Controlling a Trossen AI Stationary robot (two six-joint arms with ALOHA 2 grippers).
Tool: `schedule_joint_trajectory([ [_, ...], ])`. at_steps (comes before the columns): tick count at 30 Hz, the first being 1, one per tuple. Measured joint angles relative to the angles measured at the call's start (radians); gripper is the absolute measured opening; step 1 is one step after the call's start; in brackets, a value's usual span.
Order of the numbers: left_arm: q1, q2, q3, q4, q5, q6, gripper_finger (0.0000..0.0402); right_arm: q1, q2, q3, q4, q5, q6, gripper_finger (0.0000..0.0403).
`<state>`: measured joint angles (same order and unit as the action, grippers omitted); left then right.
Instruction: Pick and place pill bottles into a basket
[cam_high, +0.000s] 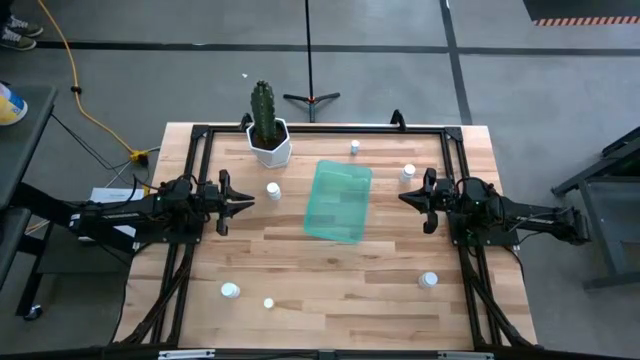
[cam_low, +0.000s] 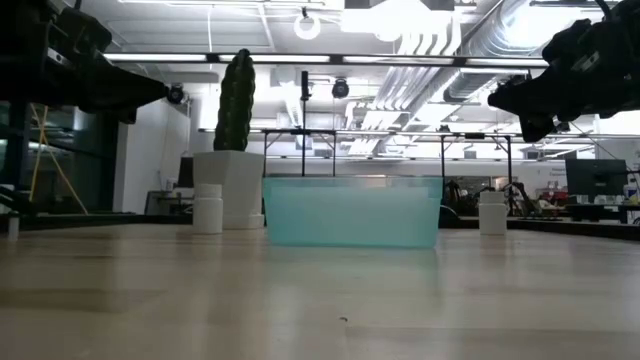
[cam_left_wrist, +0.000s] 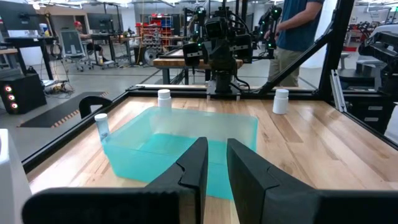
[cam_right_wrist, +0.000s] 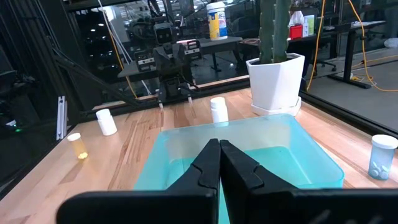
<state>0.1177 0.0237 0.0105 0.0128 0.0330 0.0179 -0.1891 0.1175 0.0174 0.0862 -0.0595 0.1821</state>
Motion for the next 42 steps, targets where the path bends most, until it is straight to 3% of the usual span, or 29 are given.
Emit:
schedule_joint_trajectory([
  [10, 0.0, 0.0, 0.0, 0.0, 0.0, -0.006, 0.0095, 0.0, 0.0, 0.0, 0.0, 0.002, 0.0, 0.0],
  [13, 0.0, 0.0, 0.0, 0.0, 0.001, -0.101, 0.0095, 0.0, 0.0, 0.0, 0.002, 0.002, 0.002, 0.0],
  [16, 0.0, 0.0, 0.0, 0.0, -0.006, -0.259, 0.0095, 0.0, 0.0, -0.001, 0.064, 0.003, 0.137, 0.0],
  [22, 0.0, 0.0, 0.0, -0.001, -0.028, -0.371, 0.0095, 0.0, 0.0, 0.0, 0.12, 0.008, 0.509, 0.0],
  [28, 0.0, 0.0, 0.0, -0.001, -0.035, -0.471, 0.0095, 0.0, 0.0, 0.0, 0.114, 0.101, 0.626, 0.0001],
  [31, 0.0, 0.0, 0.0, -0.001, -0.041, -0.461, 0.0095, 0.0, 0.0, 0.0, 0.128, 0.167, 0.577, 0.0006],
  [37, 0.0, 0.0, 0.0, 0.003, -0.068, -0.412, 0.0095, 0.0, 0.021, 0.0, 0.247, 0.327, 0.521, 0.0066],
  [42, 0.0, 0.0, 0.0, 0.008, -0.1, -0.415, 0.0095, 0.0, 0.075, 0.015, 0.241, 0.337, 0.522, 0.0144],
])
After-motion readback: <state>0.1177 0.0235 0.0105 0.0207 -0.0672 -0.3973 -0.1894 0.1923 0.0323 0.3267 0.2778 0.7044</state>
